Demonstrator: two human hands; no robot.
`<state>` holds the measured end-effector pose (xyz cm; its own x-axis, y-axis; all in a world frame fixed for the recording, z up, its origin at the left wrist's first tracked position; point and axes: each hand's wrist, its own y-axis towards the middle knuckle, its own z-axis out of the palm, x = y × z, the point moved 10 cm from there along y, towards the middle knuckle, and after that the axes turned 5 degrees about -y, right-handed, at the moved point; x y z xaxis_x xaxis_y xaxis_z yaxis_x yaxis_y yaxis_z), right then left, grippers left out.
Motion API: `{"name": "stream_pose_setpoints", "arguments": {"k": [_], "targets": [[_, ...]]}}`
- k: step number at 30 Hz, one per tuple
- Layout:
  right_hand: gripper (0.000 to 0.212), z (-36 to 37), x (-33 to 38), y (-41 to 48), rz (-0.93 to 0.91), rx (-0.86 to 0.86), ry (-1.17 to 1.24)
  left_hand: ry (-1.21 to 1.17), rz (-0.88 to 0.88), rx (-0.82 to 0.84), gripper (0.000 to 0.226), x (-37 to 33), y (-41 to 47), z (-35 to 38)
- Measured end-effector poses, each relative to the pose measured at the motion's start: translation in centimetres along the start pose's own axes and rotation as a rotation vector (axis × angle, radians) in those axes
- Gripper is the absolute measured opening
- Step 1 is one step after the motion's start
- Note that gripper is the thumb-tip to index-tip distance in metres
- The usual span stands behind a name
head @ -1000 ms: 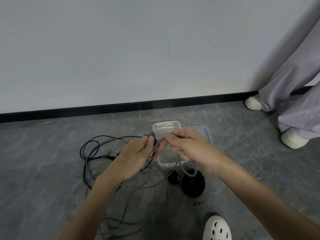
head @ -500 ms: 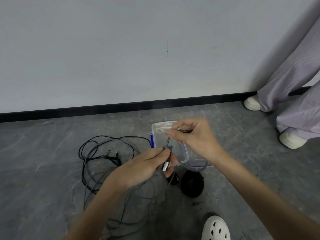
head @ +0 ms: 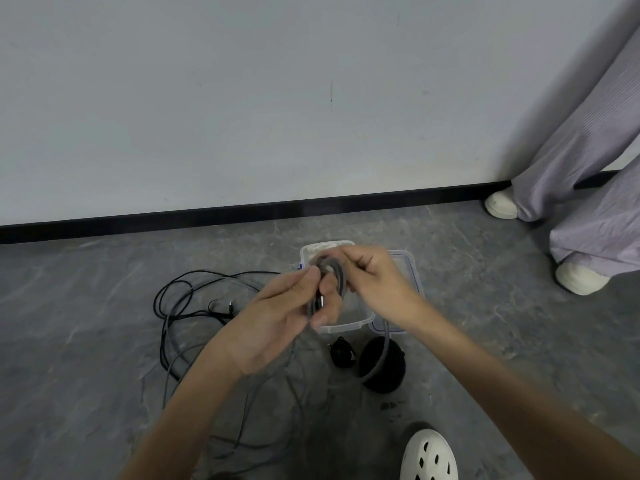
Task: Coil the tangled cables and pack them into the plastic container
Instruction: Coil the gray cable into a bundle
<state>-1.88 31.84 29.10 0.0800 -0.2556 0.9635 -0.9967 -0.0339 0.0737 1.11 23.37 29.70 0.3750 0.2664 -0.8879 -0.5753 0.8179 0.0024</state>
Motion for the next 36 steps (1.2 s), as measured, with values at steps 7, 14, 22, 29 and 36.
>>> {"name": "stream_pose_setpoints", "arguments": {"k": [7,14,22,29,36], "targets": [[0.034,3.1,-0.2,-0.7,0.069,0.147,-0.136,-0.16,0.154,-0.185,0.029,-1.7,0.2,-2.3],[0.025,5.7,-1.3,-1.5,0.139,0.254,-0.202,-0.221,0.205,-0.277,0.031,-1.8,0.0,-3.3],[0.025,6.7,-2.3,-2.7,0.249,0.355,-0.218,-0.277,0.323,-0.493,0.024,-2.5,-0.8,-7.1],[0.017,7.8,-2.0,-3.8,0.392,0.401,-0.003,-0.202,0.385,-0.678,0.025,-3.2,-2.0,-9.1],[0.022,8.3,-0.9,-3.9,0.308,0.404,-0.232,0.038,0.377,-0.789,0.03,-3.6,-3.0,-9.9]]}}
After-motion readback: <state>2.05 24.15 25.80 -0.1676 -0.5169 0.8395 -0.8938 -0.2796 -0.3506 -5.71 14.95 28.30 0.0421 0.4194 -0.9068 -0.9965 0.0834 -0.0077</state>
